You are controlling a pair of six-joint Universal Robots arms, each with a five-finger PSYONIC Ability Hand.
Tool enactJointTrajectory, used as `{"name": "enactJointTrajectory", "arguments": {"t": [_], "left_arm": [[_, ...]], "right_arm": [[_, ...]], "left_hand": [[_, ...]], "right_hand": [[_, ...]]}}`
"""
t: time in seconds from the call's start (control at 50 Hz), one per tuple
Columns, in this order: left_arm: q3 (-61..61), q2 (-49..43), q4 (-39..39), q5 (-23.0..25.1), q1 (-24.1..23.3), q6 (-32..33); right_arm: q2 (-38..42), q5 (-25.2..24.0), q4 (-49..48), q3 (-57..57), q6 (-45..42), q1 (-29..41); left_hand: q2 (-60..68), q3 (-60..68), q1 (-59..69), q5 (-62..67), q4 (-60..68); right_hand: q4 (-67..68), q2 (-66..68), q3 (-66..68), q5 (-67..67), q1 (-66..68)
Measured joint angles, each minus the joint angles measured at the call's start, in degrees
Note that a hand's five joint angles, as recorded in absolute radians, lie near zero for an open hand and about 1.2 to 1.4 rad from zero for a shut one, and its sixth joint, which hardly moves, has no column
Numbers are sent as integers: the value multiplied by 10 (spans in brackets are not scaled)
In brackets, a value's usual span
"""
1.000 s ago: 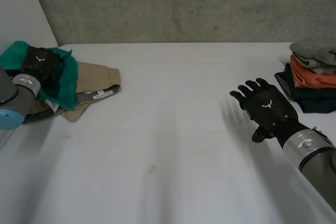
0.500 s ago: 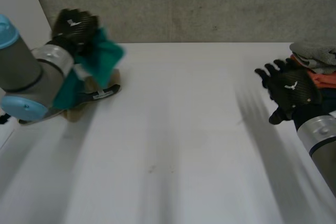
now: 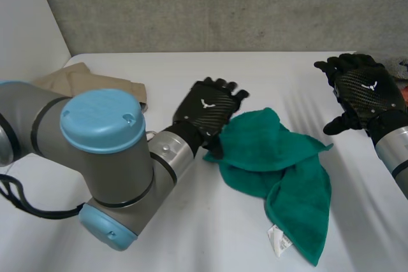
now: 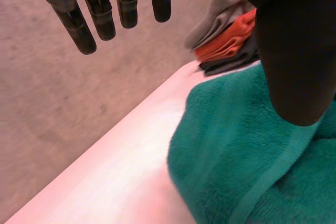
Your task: Fold the laundry.
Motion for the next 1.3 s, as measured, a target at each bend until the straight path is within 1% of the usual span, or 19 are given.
{"name": "enactJointTrajectory", "arguments": {"t": [0.12,0.18,0.24,0.32,0.4,0.46,0.56,0.64,0.74,0.8,0.94,0.96,0.98,1.0,1.02,1.08,1.18,1.28,1.3], "left_arm": [[-15,24,-22,-72,1,-2],[-23,31,-28,-100,-4,-3],[-22,29,-29,-109,-13,-3],[-7,7,-25,-98,-31,-3],[24,-35,-18,-69,-47,-3],[53,-67,-10,-50,-60,-3],[94,-101,13,-37,-84,-2],[134,-128,27,-35,-108,0],[186,-169,20,-37,-128,3],[242,-216,-11,-39,-136,5],[315,-276,-66,-40,-136,6],[320,-279,-69,-41,-135,7],[324,-282,-73,-43,-134,8],[324,-282,-73,-43,-134,8],[327,-282,-76,-48,-133,11],[325,-273,-77,-63,-128,16],[285,-213,-75,-108,-101,28],[223,-151,-73,-124,-75,29],[204,-135,-72,-126,-70,28]], "right_arm": [[1,-25,44,-30,-16,-1],[3,-66,131,-66,-59,-8],[7,-90,211,-91,-109,-18],[17,-99,299,-115,-175,-30],[35,-79,344,-128,-213,-37],[49,-55,346,-132,-222,-46],[59,-28,324,-133,-221,-69],[61,-19,311,-133,-221,-89],[61,-17,308,-127,-217,-108],[61,-18,309,-116,-205,-124],[60,-19,319,-97,-142,-141],[60,-20,325,-94,-124,-144],[60,-22,332,-92,-109,-146],[60,-22,332,-92,-109,-146],[61,-27,346,-85,-80,-150],[62,-35,361,-76,-51,-153],[71,-69,379,-46,7,-145],[89,-89,366,-36,51,-109],[100,-93,354,-35,75,-88]], "left_hand": [[0,0,0,0,0],[0,0,0,0,0],[0,0,0,0,0],[0,0,0,0,0],[1,1,0,0,1],[1,1,0,0,1],[8,1,0,2,6],[34,30,47,24,37],[75,69,88,70,77],[123,120,134,117,123],[304,297,326,292,303],[349,345,376,339,351],[427,423,455,416,429],[427,423,455,416,429],[546,539,545,527,548],[562,556,545,529,564],[564,557,545,529,566],[564,557,545,529,566],[564,557,545,529,566]], "right_hand": [[0,0,0,0,0],[0,0,0,0,0],[0,0,0,0,0],[0,0,0,0,0],[0,0,0,0,0],[0,0,0,0,0],[0,0,0,0,0],[0,0,0,0,0],[0,0,0,0,0],[0,0,0,0,0],[0,0,0,0,0],[0,0,0,0,0],[0,0,0,0,0],[0,0,0,0,0],[0,0,0,0,0],[0,0,0,0,0],[0,0,0,0,0],[0,0,0,0,0],[0,0,0,0,0]]}}
